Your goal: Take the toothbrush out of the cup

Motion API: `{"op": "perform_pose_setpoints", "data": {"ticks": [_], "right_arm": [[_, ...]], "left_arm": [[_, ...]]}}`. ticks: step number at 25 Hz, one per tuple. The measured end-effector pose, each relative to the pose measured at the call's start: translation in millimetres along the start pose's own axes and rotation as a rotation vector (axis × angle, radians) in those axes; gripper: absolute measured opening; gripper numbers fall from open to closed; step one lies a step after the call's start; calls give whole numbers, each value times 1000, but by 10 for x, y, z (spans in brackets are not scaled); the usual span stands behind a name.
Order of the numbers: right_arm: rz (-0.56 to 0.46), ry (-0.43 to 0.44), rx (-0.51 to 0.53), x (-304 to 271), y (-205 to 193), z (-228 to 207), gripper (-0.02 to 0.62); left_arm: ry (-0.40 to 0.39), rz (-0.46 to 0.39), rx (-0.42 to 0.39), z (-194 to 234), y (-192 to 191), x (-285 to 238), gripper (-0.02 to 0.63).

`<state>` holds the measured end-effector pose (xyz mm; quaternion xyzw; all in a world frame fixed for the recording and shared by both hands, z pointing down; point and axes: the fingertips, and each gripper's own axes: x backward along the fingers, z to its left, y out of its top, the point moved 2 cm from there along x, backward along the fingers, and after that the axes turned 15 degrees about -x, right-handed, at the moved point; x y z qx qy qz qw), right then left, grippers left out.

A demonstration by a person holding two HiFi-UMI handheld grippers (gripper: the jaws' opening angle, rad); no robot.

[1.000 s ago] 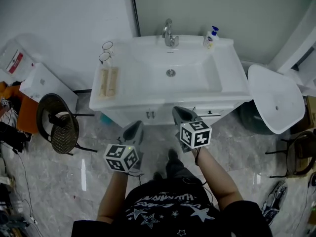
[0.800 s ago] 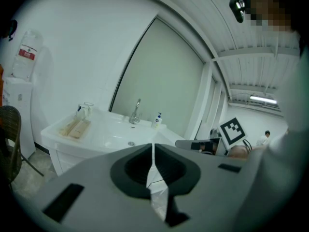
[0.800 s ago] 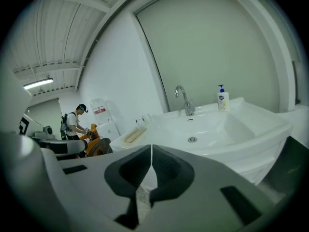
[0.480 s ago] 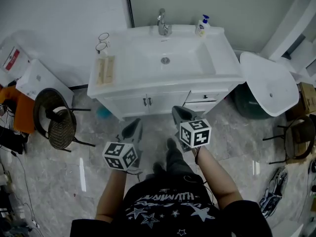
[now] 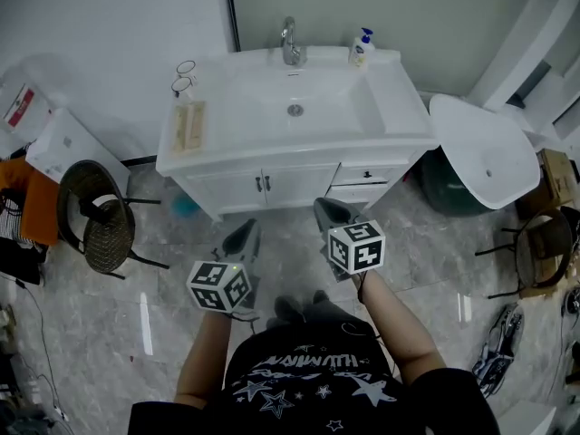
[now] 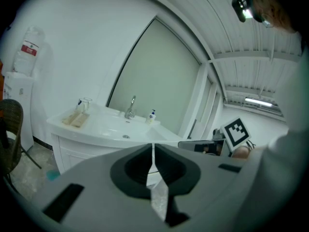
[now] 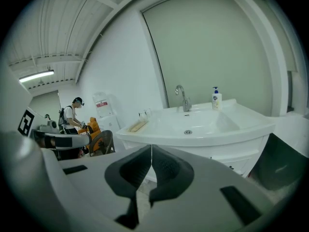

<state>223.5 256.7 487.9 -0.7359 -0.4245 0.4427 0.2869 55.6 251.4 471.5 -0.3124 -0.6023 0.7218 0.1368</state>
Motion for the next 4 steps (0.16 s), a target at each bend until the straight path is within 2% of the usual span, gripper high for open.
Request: {"op": "perform_pose_setpoints", "data": {"ticks": [4], "right_arm": [[0, 19, 23, 48, 87, -21, 15]], "left_arm": [[2, -8, -1, -99, 70, -41, 28]]}}
